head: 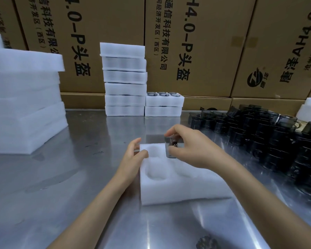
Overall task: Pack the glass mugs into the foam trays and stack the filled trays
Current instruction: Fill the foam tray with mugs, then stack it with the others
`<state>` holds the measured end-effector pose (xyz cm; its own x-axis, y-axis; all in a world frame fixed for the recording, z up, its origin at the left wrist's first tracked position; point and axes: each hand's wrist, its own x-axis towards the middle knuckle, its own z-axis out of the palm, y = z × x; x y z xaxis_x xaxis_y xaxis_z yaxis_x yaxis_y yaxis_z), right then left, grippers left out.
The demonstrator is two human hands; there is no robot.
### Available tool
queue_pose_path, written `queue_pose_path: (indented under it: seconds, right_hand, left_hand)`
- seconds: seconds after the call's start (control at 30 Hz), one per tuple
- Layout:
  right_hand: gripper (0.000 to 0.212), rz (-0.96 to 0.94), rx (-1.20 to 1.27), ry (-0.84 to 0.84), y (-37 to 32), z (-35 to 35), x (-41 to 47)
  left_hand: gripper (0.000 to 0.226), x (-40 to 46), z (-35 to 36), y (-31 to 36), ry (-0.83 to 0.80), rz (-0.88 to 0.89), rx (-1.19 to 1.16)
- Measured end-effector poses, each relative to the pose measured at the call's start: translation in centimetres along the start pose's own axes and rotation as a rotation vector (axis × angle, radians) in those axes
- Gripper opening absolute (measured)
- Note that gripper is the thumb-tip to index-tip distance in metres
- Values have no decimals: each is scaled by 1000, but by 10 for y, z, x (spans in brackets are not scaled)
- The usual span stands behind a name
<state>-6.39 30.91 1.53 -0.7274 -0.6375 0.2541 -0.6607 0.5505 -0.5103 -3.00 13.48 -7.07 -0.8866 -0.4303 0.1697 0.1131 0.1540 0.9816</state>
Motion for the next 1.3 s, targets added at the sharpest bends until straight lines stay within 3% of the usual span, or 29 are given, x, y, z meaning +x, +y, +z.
queue_pose_path:
  seconds: [0.2,0.47,0.73,1.0,1.2,1.3]
  right_hand:
    - [37,-238,70,41,9,20,4]
    - [38,-339,144,-29,18,34,17]
    - [38,-325,214,-50,23,43,24]
    - [34,-242,223,-104,25,48,21]
    - [49,-234,79,46,26,41,15]
    - [54,-170,-34,-38,31,40,10]
  left_hand:
    - [50,1,-3,-3,25,10,15]
    - [43,3,-5,-3,-55,60,16]
    - [51,-1,-3,1,-88,117,99]
    - [44,1,0,-3,-145,132,-67]
    - [39,-4,-13,-7,-124,324,196]
    - [44,-10,-23,-3,-73,533,516]
